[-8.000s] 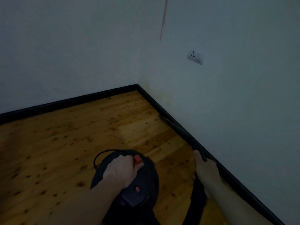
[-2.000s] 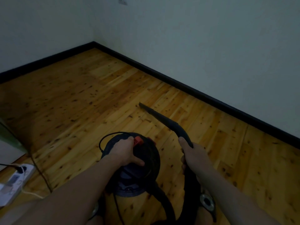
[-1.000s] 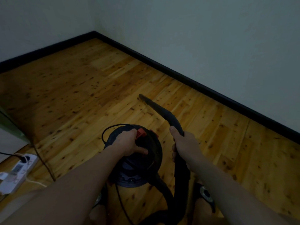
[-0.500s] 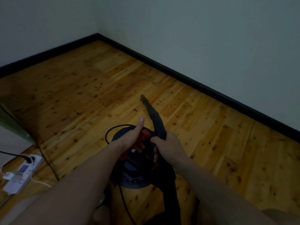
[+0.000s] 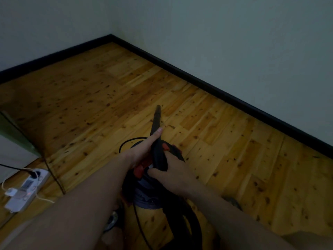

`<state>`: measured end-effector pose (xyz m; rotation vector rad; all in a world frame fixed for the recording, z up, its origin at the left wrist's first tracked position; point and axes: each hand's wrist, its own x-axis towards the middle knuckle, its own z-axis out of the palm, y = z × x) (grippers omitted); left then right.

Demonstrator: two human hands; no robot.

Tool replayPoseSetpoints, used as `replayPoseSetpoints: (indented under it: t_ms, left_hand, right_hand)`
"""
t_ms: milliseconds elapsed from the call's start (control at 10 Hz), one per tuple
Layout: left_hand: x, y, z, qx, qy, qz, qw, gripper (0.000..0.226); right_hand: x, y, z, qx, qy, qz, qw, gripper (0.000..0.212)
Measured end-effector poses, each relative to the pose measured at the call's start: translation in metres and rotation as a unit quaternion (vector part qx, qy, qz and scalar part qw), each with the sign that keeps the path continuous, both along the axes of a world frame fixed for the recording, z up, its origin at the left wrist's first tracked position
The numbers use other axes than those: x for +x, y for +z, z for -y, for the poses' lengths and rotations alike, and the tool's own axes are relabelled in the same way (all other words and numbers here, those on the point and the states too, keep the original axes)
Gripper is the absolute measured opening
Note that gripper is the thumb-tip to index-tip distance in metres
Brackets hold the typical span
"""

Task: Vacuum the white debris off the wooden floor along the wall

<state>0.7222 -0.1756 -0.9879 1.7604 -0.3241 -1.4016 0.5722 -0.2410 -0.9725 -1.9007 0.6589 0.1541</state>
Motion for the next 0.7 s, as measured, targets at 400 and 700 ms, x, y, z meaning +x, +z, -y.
replayPoseSetpoints:
  t_ms: [400, 700]
  left_hand:
    - [0.001, 0.002, 0.000, 0.044, 0.010, -0.009, 0.999, 0.069]
    - [0.003, -0.002, -0.001, 0.034, 0.017, -0.037, 0.999, 0.056]
  right_hand:
    - [-0.006, -0.003, 0.005, -0.021, 0.073, -0.017, 0.997, 0.051]
    - [-0.032, 0.012, 0.027, -0.083, 0.043, -0.010, 0.996, 0.043]
